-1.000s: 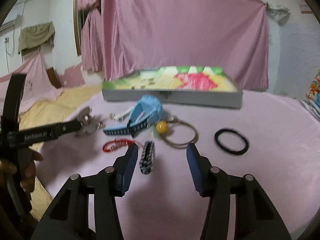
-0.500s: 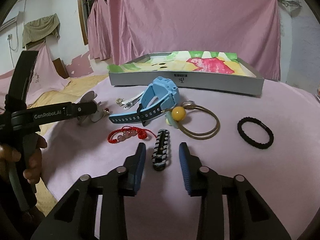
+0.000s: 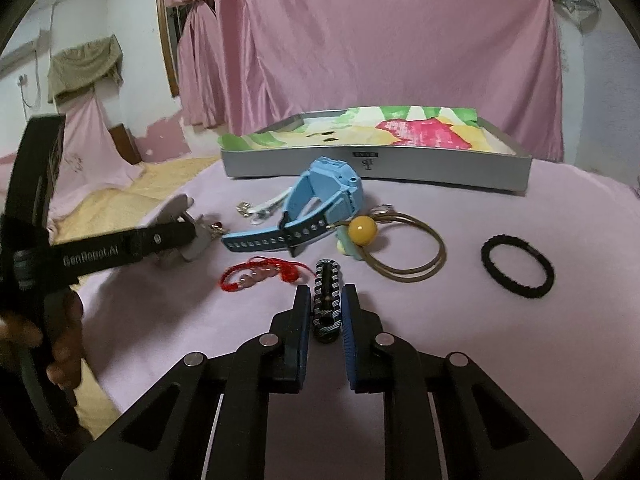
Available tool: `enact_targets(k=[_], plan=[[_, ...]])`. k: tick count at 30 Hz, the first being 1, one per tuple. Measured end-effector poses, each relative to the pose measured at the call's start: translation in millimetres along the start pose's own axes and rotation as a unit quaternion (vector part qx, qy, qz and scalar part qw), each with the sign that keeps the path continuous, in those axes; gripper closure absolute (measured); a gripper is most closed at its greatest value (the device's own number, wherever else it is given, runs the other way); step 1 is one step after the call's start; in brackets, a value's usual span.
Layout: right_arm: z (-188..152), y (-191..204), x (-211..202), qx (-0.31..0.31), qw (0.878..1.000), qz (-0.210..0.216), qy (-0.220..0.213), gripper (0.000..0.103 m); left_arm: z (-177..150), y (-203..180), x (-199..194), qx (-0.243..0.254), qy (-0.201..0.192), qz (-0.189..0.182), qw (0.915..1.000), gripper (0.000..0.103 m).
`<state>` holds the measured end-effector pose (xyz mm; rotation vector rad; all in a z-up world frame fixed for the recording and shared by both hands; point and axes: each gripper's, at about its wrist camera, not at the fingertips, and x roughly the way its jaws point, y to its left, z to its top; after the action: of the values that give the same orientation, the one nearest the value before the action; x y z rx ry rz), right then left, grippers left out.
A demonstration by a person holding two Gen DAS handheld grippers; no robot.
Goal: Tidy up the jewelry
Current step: 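Carry both held clips into the Pooh tray and open both tools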
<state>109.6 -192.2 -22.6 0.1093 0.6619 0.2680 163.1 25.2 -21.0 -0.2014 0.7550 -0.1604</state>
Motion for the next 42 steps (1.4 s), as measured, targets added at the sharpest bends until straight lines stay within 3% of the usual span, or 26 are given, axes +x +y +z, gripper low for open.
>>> enact_targets(k=[12, 24, 31, 42], plan=[[7, -6, -24, -0.004, 0.998, 0.015, -0.054, 0.089, -10, -7, -27, -0.013, -0.042, -0.044, 0.9981, 0.058], [91, -31, -25, -0.016, 0.993, 0.010, -0.120, 0.089, 76, -24, -7, -0.001, -0.067, -0.049, 0.9965, 0.058], [136, -48, 34, 0.023, 0.996, 0.039, -0.071, 0.089, 120, -25, 39, 0.008, -0.044, -0.043, 0.9981, 0.058], [139, -54, 120, 0.047, 0.998, 0.032, 0.020, 0.089, 134, -8, 98, -0.022, 0.022, -0.018, 0.9994, 0.058]])
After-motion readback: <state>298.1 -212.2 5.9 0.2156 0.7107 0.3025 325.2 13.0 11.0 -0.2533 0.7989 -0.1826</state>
